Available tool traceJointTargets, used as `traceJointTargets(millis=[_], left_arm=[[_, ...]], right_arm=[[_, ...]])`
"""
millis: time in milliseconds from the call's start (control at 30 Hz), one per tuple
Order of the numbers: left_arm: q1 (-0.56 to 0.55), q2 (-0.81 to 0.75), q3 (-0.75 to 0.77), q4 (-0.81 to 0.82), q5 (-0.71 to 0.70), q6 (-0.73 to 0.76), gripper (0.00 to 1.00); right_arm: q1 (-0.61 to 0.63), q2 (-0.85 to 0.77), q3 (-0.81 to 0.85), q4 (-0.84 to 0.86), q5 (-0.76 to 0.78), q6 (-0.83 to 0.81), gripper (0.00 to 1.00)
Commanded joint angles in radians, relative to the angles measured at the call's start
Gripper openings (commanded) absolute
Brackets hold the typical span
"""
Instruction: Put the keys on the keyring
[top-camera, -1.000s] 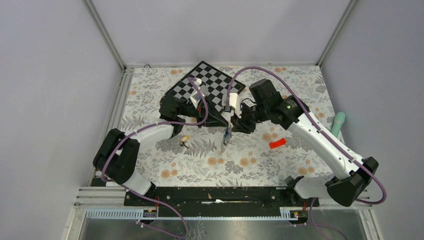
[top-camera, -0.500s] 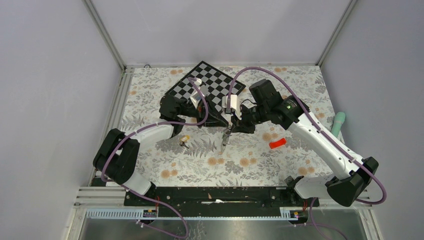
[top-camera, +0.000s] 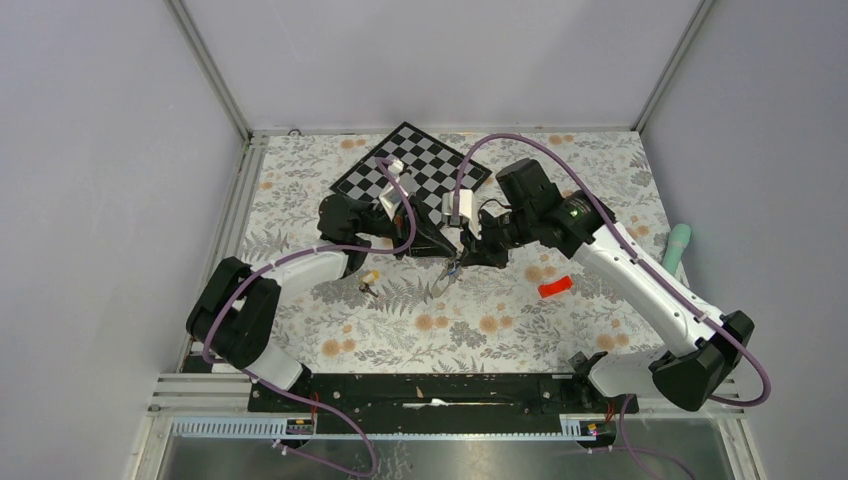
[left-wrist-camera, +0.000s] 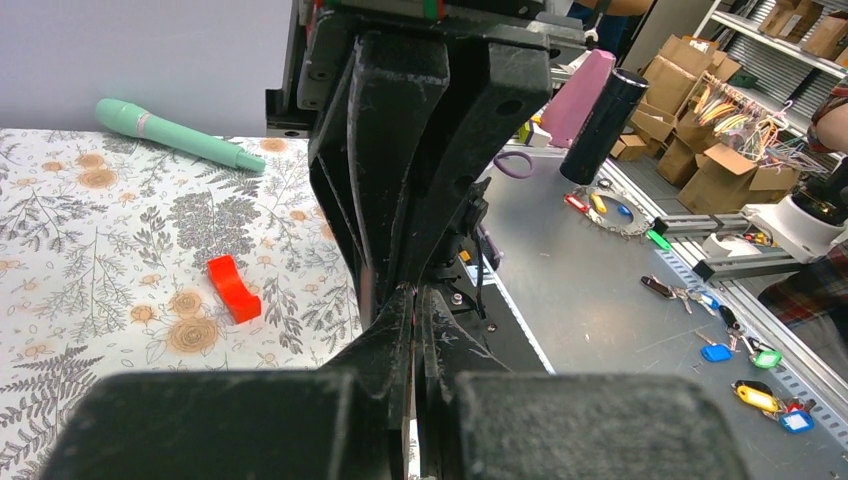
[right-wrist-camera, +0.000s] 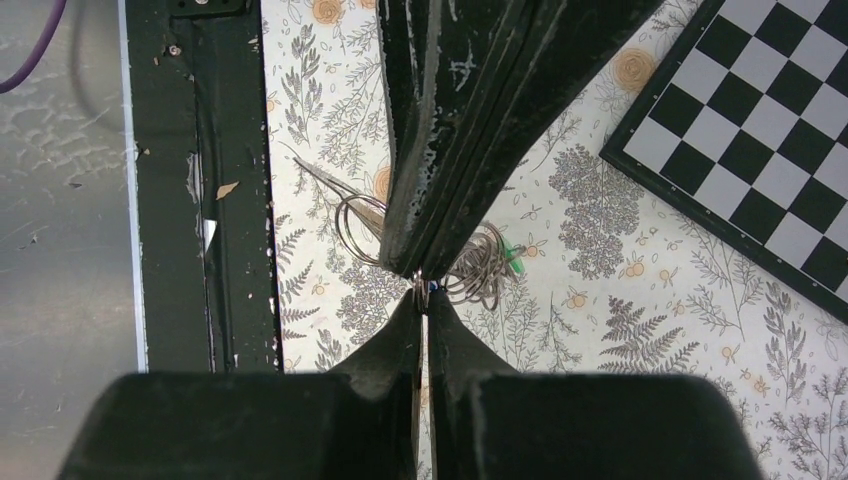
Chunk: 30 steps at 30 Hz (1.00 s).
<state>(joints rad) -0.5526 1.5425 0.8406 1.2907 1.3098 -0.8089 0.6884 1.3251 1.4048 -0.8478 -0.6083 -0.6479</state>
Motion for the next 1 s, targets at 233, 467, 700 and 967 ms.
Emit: traceJointTargets(millis=[233, 467, 700, 967], left_arm=[[-0.017, -0.022, -0.012, 0.102, 0.002, -0.022, 0.0], [-0.017, -0.019, -0.012, 0.113, 0.001, -0.026, 0.0], [-0.017, -0.009, -0.007, 0.129, -0.01, -0.048, 0.0], [-0.017, -0.012, -0.009, 0.104, -0.029, -0.039, 0.0]], right_arm=[[0.003, 0.02, 0.001, 0.055, -0.045, 0.027, 0.17], [0.002, -0.025, 0.001, 0.054, 0.0, 0.025, 0.34], [-0.012, -0.06, 0.022, 0.034, -0.027, 0.01, 0.38], [-0.015, -0.045, 0.048, 0.024, -0.062, 0.009, 0.38]])
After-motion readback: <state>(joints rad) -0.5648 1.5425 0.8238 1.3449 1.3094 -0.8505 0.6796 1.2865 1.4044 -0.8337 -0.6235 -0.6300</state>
